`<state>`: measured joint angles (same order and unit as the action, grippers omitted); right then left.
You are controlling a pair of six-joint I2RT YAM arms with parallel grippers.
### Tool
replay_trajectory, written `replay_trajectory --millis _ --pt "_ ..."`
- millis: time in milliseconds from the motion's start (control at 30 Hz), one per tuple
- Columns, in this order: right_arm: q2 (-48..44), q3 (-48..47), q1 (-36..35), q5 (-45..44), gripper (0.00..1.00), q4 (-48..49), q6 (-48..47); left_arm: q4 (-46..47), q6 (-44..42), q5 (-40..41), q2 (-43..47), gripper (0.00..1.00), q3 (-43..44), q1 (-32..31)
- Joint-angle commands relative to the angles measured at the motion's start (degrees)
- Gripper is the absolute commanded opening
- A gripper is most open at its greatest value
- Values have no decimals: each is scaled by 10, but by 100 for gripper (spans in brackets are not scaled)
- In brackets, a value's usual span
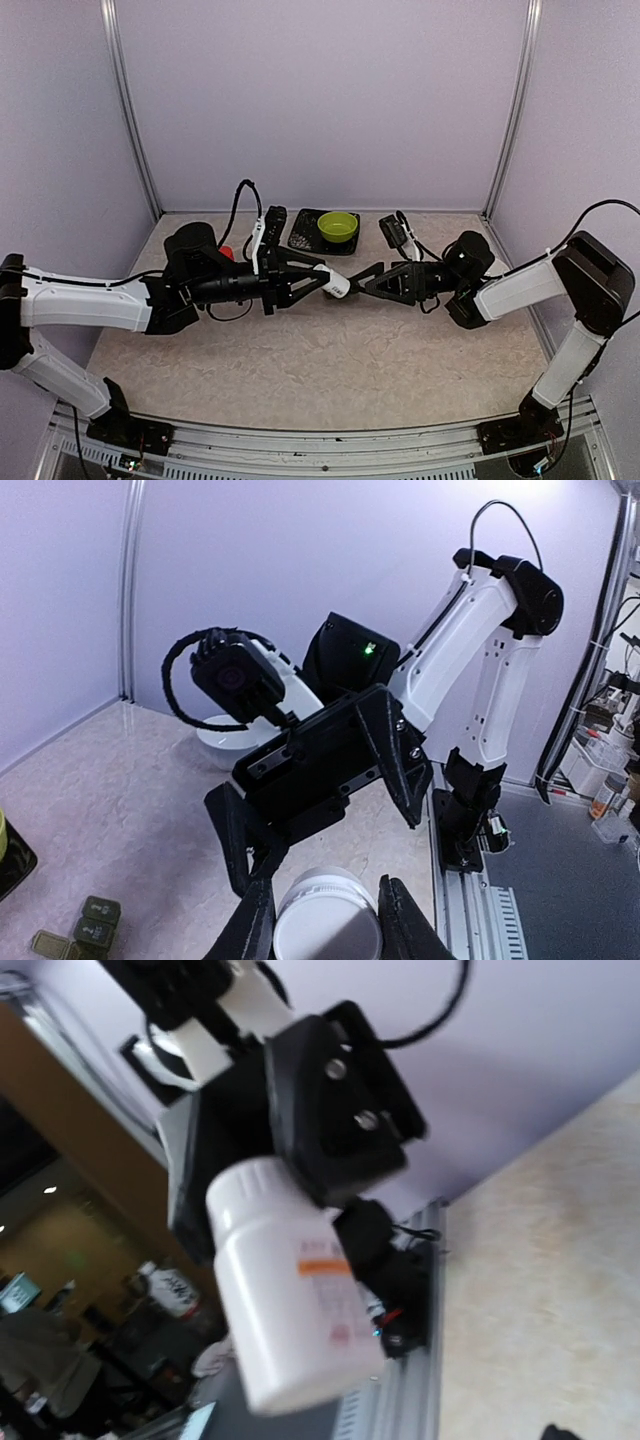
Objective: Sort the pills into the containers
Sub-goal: Pass from the left arm to the right
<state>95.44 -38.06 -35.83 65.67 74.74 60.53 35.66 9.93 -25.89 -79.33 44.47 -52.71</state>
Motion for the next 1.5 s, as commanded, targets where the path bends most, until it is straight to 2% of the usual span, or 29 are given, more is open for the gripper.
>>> replay_trajectory --millis 0,167,533,867,1033,1167,1333,1400,1467 --pt "17 -29 -27 7 94 83 57 95 11 -31 1 16 -9 -14" --pt "20 -49 -55 -1 91 77 66 115 -3 -29 -9 16 -7 -32" --pt "39 -60 -72 -6 70 140 150 94 -55 -2 -10 16 -4 -47" --pt "53 -67 -78 -1 61 161 180 73 -77 12 -15 16 1 -52" --pt "51 -72 -79 1 47 155 183 69 -81 12 -17 16 3 -52" --pt "52 -76 -82 6 34 147 181 67 -83 18 -17 16 4 -52" --pt "51 -80 -82 14 22 124 159 65 -63 36 -23 18 8 -52" --pt "41 -80 -82 14 20 83 124 62 -44 49 -28 19 12 -52" --pt "24 -84 -82 7 19 -2 54 59 -21 61 -33 20 16 -52"
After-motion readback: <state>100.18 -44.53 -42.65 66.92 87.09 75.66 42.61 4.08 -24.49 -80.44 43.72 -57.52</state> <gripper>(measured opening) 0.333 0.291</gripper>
